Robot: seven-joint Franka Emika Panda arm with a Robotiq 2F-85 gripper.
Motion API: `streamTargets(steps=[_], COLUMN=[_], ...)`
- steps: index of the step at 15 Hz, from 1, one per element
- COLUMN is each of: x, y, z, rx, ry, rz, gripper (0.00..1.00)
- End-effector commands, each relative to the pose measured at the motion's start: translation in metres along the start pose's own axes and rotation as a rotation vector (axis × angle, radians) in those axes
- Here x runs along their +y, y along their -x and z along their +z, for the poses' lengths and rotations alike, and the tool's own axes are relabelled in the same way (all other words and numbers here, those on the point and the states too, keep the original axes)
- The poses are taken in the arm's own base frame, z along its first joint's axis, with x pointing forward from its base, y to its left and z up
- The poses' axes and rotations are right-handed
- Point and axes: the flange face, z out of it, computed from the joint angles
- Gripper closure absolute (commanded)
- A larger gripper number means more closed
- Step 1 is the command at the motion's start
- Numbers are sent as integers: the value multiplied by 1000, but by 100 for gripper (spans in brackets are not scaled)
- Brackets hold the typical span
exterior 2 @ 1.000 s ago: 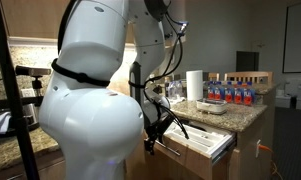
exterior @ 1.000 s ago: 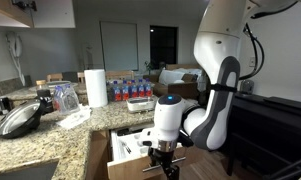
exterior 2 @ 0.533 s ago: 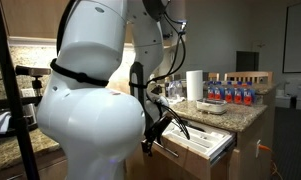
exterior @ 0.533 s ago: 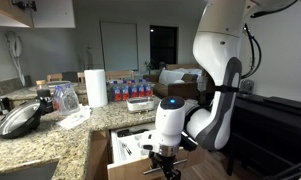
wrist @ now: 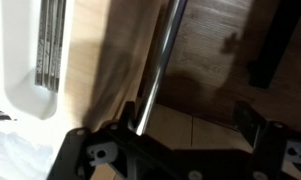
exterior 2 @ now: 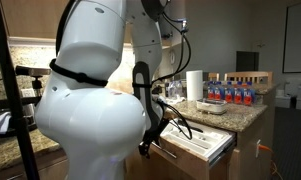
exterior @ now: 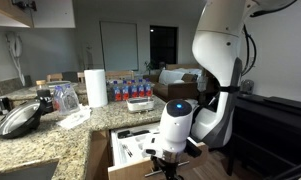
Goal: Open the drawer
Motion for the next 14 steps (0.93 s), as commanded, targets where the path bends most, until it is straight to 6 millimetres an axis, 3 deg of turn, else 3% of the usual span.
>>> streamTargets(steps=[1,14], x=[-39,-58], y=[-25,-38], z=[8,-2], rx=[60,-49], ry=[-55,44], rz=[-30,-1], gripper=[0,0])
